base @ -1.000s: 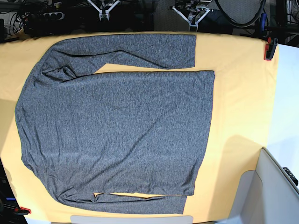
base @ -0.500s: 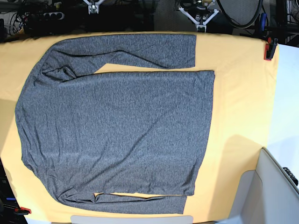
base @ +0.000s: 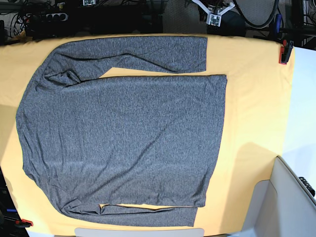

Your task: Fold the T-shirt properly

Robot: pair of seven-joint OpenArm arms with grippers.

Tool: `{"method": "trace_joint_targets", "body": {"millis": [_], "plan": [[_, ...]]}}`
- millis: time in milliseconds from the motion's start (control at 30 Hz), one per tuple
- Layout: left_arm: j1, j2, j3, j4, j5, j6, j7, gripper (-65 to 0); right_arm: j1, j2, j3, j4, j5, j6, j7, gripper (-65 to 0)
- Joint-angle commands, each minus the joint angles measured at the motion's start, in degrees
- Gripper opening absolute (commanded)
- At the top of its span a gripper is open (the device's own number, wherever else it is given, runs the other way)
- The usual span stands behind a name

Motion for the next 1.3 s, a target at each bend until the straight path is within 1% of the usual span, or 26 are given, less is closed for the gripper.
{"method": "trace_joint_targets", "body": {"millis": [0,67,133,200,267,333,367,433,500,533,600,667,733,833,867,900,933,967,1000,1033,1100,1133,1167,1200,1267], "plan": [[1.8,-0.2,-0.3,2.8,-0.6,-0.1,1.0,-64.9,-2.0,0.5,0.1,3.5,0.2,-0.1,1.6,-65.0],[2.2,-1.1,-0.6,7.3,-1.3,-0.1,4.8,-64.9,-3.9,1.5,0.1,8.4,0.3,-0.1,1.6,-65.0],[2.2,-3.1,-0.6,12.9,-2.0,-0.2,9.0,-64.9,-5.6,2.0,0.1,13.4,1.5,-0.1,1.5,-65.0],[2.4,-5.3,-0.3,18.4,-3.2,-0.2,12.3,-64.9,-6.8,2.5,0.3,17.8,4.1,-0.1,1.5,-65.0],[2.4,-7.8,-0.2,22.9,-4.7,-0.2,15.1,-64.8,-7.7,3.9,0.9,21.0,7.7,-0.1,1.5,-65.0],[2.1,-10.1,-0.2,25.4,-6.9,-0.4,18.3,-64.1,-7.9,5.7,1.0,23.4,14.3,0.0,1.5,-65.0],[1.9,-11.0,-0.3,25.5,-8.1,-1.1,19.4,-63.2,-7.9,7.0,1.0,24.0,17.5,0.0,1.5,-65.0],[0.5,-12.7,-0.7,25.4,-10.4,-4.5,21.3,-60.3,-7.7,10.1,1.0,24.5,26.0,0.0,1.5,-64.9],[-0.2,-13.2,-0.8,25.4,-12.9,-7.3,22.3,-58.1,-7.2,13.2,1.1,24.7,35.0,0.4,1.6,-64.8],[-0.2,-13.3,-0.8,25.5,-13.8,-8.5,22.7,-57.1,-6.8,14.6,1.2,24.8,38.4,1.6,1.6,-64.8],[-0.3,-15.2,-0.8,25.5,-14.9,-10.6,22.9,-55.7,-6.3,16.5,2.3,25.1,44.6,5.3,1.5,-64.8],[-0.3,-16.1,-0.6,25.5,-15.5,-11.3,22.9,-54.3,-6.2,16.8,4.1,25.9,47.9,7.9,1.5,-64.0],[-0.4,-16.4,-0.4,25.5,-16.0,-11.4,22.9,-52.6,-6.3,16.9,7.2,27.4,49.7,9.4,1.5,-59.4],[-0.4,-17.6,-0.5,25.5,-16.0,-11.4,23.0,-50.2,-6.7,17.0,12.3,28.7,52.2,9.6,0.7,-45.7],[-0.4,-17.7,-0.5,25.5,-16.0,-11.4,23.0,-49.4,-6.5,17.0,14.0,28.7,53.6,9.7,-1.0,-40.8],[-0.5,-17.9,-0.6,25.5,-16.0,-11.4,23.0,-48.7,-6.3,16.8,15.8,28.7,54.9,9.7,-3.1,-37.3],[-1.0,-17.9,-0.7,25.5,-16.0,-11.4,23.0,-47.8,-5.2,16.5,18.1,28.7,57.3,9.8,-5.6,-34.1],[-1.6,-17.9,-0.7,25.5,-16.0,-11.4,23.0,-47.2,-4.2,16.0,20.0,28.5,59.7,9.9,-8.2,-32.7],[-2.1,-17.9,-0.7,25.4,-15.9,-11.4,23.0,-46.6,-3.2,14.8,22.0,27.9,62.3,10.4,-11.4,-32.3],[-2.6,-17.9,-0.7,25.3,-15.8,-11.4,23.0,-46.2,-1.9,13.6,24.7,26.8,65.5,12.0,-15.3,-32.3],[-3.0,-17.9,-0.7,25.2,-15.8,-11.4,24.0,-46.0,0.5,11.6,30.3,24.3,71.6,15.9,-22.3,-32.3],[-3.4,-17.9,-0.5,25.1,-15.8,-11.4,25.2,-46.0,2.4,10.5,33.0,21.8,75.1,18.4,-27.0,-32.3],[-4.0,-17.8,-0.4,25.1,-15.8,-11.4,26.0,-46.0,4.2,9.9,35.6,19.2,77.5,20.0,-31.0,-32.3],[-4.7,-17.7,-0.3,25.0,-15.8,-11.4,26.8,-46.0,6.3,9.2,38.6,16.1,79.4,21.5,-35.7,-32.3],[-6.0,-17.6,-0.2,25.0,-15.9,-11.4,28.4,-46.0,11.0,8.3,43.0,10.1,79.8,22.3,-43.9,-32.3]]}}
